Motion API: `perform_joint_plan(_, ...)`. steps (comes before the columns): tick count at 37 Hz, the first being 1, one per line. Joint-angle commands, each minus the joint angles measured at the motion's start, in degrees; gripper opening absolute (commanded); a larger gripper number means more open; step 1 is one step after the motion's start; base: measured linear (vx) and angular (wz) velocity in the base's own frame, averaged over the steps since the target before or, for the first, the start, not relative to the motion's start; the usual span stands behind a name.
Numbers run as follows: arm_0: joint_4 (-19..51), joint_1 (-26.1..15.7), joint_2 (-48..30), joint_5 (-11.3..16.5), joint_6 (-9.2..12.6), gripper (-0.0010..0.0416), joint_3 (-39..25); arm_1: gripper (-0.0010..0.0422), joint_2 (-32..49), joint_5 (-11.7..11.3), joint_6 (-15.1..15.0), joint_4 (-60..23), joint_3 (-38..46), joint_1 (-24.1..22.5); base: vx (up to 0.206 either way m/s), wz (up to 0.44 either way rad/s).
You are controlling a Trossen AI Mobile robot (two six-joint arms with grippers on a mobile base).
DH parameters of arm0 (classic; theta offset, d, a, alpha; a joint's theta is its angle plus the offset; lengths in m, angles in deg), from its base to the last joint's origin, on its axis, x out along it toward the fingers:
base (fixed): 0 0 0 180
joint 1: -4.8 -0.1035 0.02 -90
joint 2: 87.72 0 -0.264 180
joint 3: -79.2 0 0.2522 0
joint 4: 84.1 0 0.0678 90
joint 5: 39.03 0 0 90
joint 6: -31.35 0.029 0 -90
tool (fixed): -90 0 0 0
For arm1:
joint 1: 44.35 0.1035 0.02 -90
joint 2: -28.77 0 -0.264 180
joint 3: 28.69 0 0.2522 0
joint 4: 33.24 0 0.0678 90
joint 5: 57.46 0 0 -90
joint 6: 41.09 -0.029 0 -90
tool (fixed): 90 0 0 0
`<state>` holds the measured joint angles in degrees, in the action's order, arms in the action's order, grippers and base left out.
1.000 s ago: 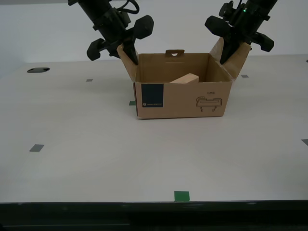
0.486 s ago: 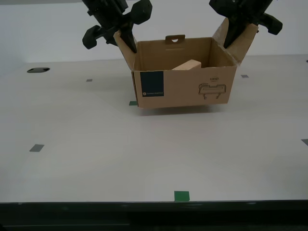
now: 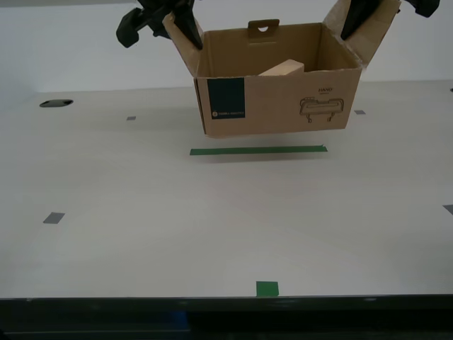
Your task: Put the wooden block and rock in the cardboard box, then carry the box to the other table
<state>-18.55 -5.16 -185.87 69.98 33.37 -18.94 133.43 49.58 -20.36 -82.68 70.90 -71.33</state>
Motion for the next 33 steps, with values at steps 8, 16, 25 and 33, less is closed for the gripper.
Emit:
perform_joint_plan(8, 1.7, 0.0, 4.3, -0.6, 0.1, -0.0001, -0.1, -0.0001, -3.3, 0.0, -0.1, -1.6, 0.0, -0.9, 0.0, 0.0)
perform_joint_plan(16, 2.8, 0.0, 6.0, -0.6, 0.3, -0.0001, -0.1, -0.0001, -4.7, 0.2, -0.1, -2.2, 0.0, -1.4, 0.0, 0.0)
perform_joint_plan(25, 2.8, 0.0, 6.0, -0.6, 0.3, -0.0001, -0.1, -0.0001, -5.0, 0.2, -0.1, -2.4, 0.0, -1.9, 0.0, 0.0)
perform_joint_plan(33, 2.7, -0.1, 6.0, -0.6, 0.3, -0.0001, -0.1, -0.0001, -5.0, 0.2, -0.1, -2.4, 0.0, -2.0, -0.007, -0.001)
